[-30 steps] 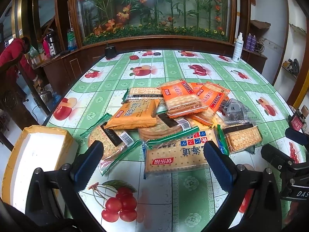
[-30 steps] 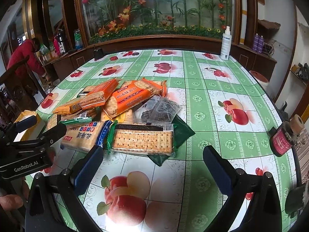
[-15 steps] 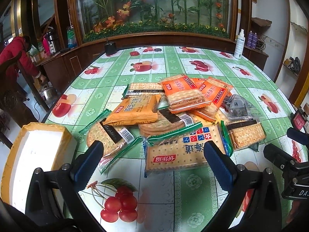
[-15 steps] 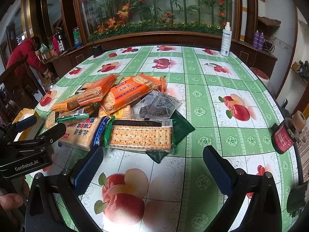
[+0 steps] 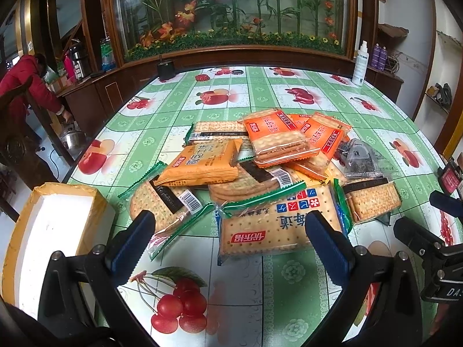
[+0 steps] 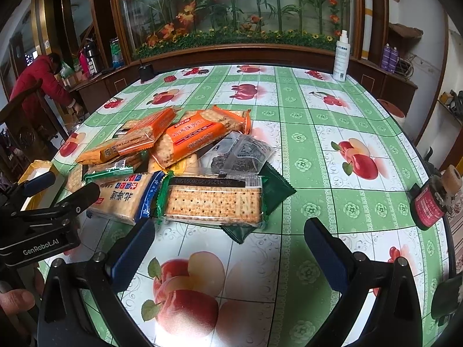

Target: Organize snacks

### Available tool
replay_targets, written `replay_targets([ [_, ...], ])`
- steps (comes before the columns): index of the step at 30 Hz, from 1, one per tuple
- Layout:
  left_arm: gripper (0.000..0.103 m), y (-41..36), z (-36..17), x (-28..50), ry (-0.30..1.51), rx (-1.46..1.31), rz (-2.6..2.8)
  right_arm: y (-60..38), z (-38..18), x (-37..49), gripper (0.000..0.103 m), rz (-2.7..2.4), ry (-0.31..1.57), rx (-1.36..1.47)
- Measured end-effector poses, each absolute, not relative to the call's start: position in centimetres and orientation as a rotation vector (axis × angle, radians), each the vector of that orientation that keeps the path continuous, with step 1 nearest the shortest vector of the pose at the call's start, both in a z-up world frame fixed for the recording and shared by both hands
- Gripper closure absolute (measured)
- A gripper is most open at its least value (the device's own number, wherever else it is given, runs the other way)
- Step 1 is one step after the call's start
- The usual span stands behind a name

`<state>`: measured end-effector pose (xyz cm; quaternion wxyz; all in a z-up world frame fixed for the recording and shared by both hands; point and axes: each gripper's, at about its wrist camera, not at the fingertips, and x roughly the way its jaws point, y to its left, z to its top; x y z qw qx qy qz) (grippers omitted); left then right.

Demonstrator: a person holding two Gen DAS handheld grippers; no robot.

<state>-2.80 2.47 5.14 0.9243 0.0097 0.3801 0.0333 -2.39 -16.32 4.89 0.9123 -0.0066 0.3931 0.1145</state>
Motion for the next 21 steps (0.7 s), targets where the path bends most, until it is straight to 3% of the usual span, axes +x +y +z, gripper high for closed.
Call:
replay_targets([
  [15, 0.0, 4.2, 4.8, -3.0, 0.831, 0.019, 0.079, -16.2, 4.6, -2.2, 0.001, 0.277, 0.818, -0.004],
  [21, 0.0, 5.0, 5.2, -3.9, 0.836, 0.042, 0.098, -13.3, 5.6, 0.3, 0.001, 0.287, 0.804, -0.121],
])
